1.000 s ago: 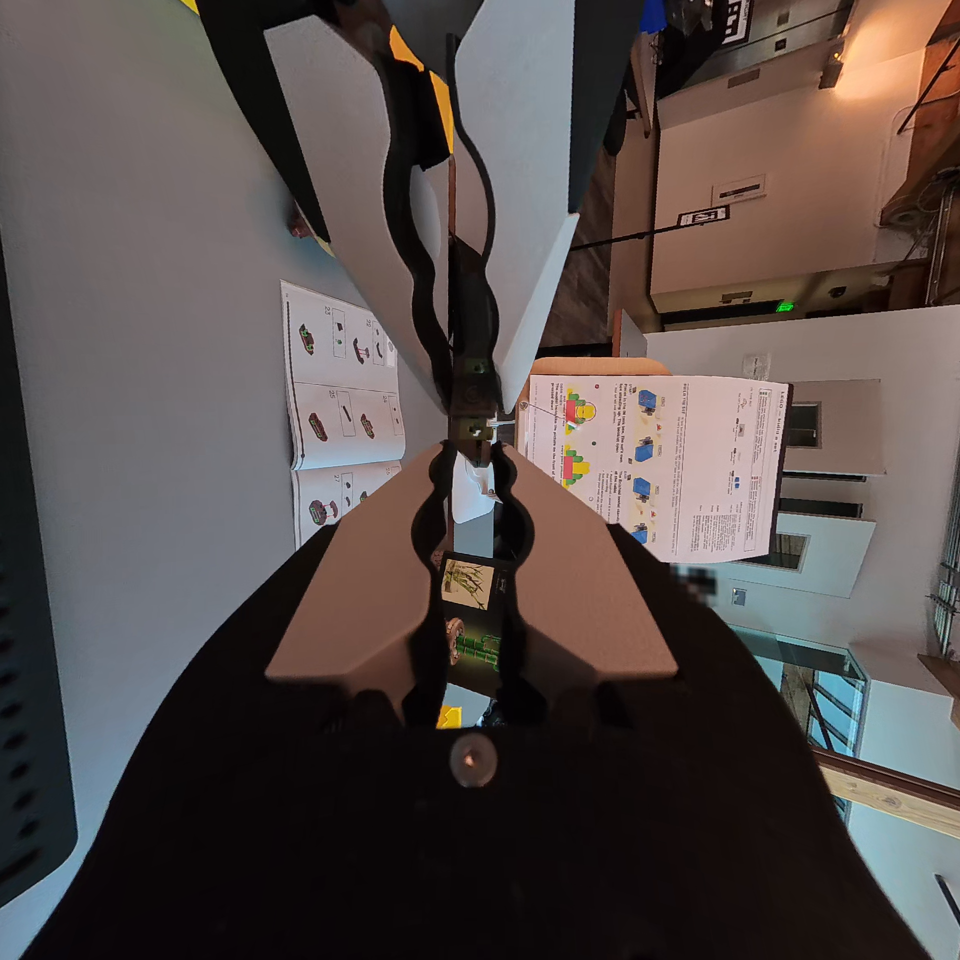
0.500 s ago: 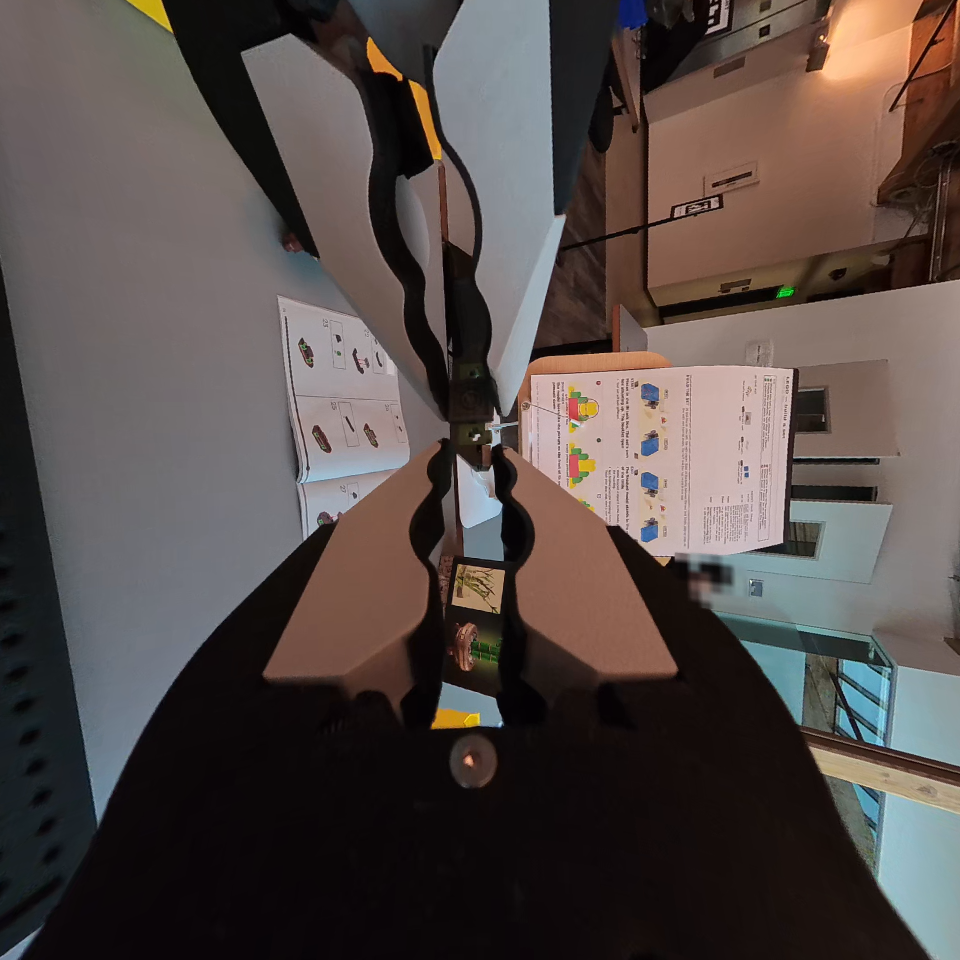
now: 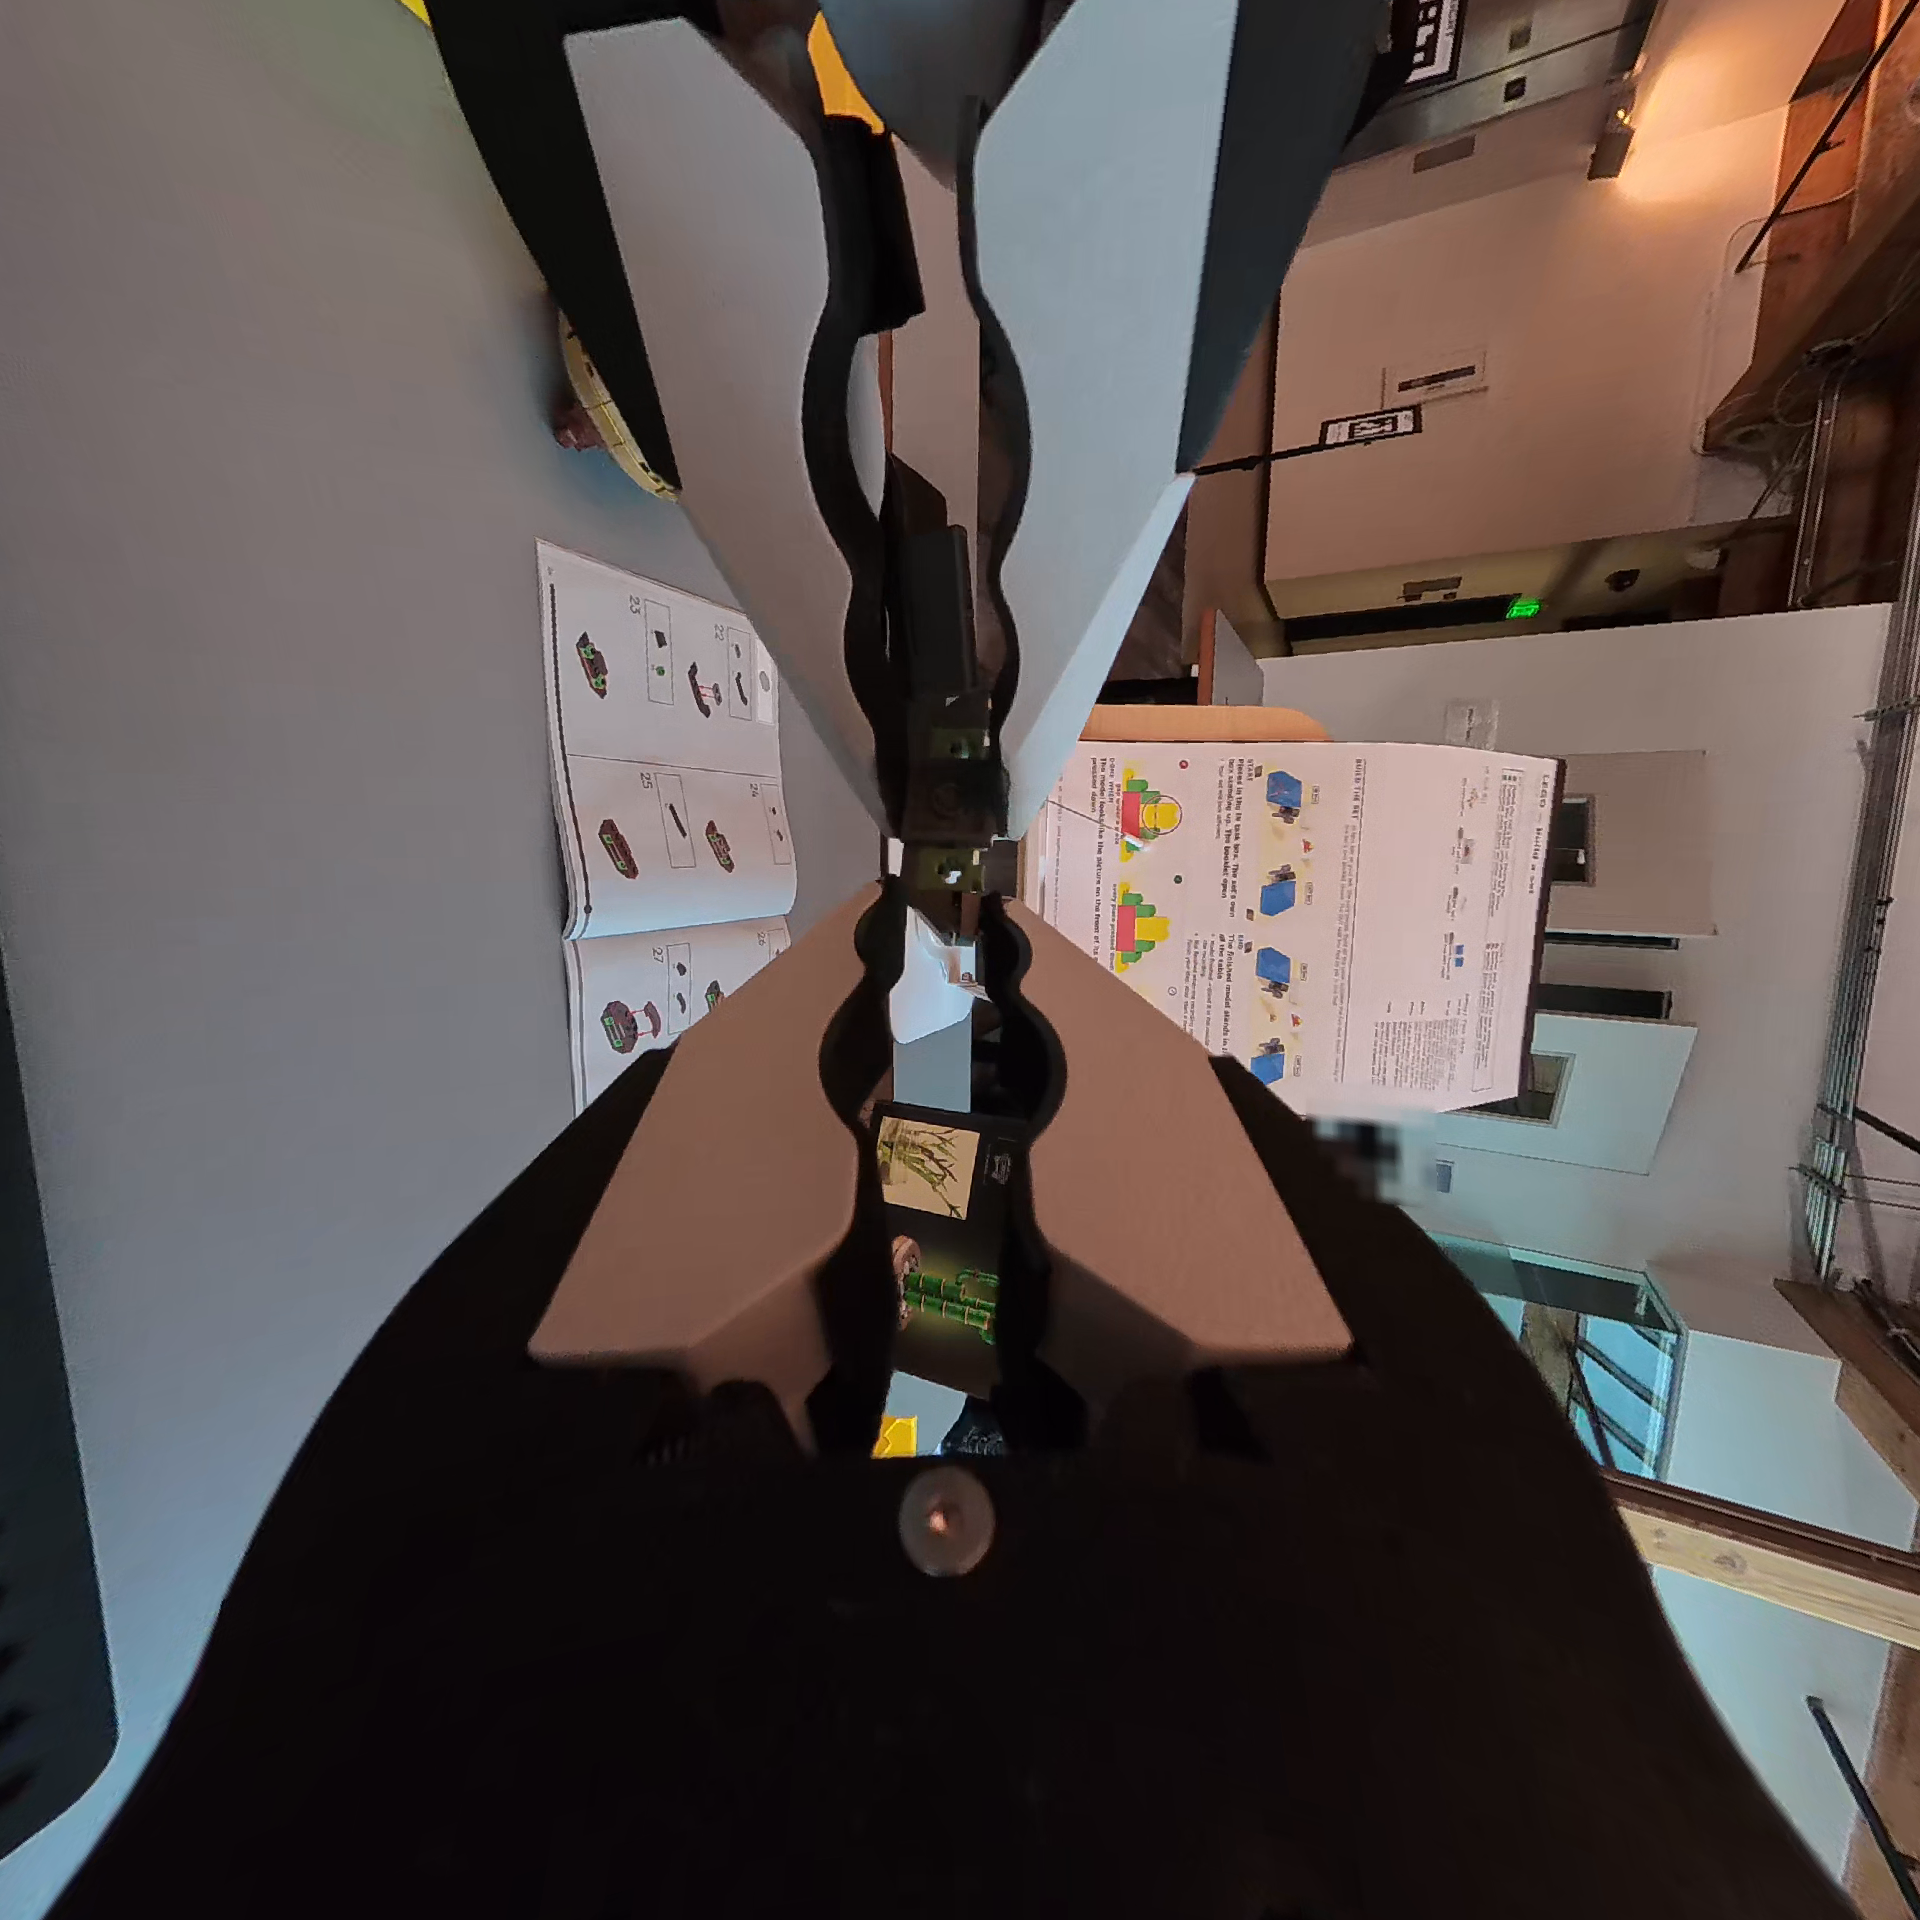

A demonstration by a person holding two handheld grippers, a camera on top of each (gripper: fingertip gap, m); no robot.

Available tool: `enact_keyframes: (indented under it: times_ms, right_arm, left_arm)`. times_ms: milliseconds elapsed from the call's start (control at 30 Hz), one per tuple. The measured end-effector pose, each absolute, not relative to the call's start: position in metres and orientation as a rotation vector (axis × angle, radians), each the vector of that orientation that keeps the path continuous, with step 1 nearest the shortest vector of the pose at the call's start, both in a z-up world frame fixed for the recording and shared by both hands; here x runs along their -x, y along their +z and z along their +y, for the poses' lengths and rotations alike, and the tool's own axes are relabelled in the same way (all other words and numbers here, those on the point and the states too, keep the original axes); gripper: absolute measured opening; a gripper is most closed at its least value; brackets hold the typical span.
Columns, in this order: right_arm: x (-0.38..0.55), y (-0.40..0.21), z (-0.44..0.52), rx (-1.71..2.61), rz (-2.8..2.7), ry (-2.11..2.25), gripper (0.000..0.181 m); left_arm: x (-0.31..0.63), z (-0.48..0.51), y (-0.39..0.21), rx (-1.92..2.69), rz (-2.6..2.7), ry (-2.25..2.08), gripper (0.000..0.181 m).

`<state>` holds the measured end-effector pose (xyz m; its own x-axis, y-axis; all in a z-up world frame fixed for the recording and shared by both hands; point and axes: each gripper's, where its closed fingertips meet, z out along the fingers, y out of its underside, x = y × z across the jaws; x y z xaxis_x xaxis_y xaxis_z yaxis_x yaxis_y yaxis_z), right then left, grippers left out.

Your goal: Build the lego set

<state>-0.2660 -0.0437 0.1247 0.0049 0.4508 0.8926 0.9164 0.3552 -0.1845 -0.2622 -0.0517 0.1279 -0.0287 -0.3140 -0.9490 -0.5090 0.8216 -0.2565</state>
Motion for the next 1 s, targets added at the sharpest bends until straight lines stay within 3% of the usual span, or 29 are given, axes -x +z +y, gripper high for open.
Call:
enact_keyframes:
  times_ms: [1000]
  right_arm:
    - [0.2715,0.1232,-0.0403,1.223,-1.602,-0.581,0.013]
  left_arm:
    - [0.2666,-0.0463,0.1246,0.667,1.629,0.187,0.014]
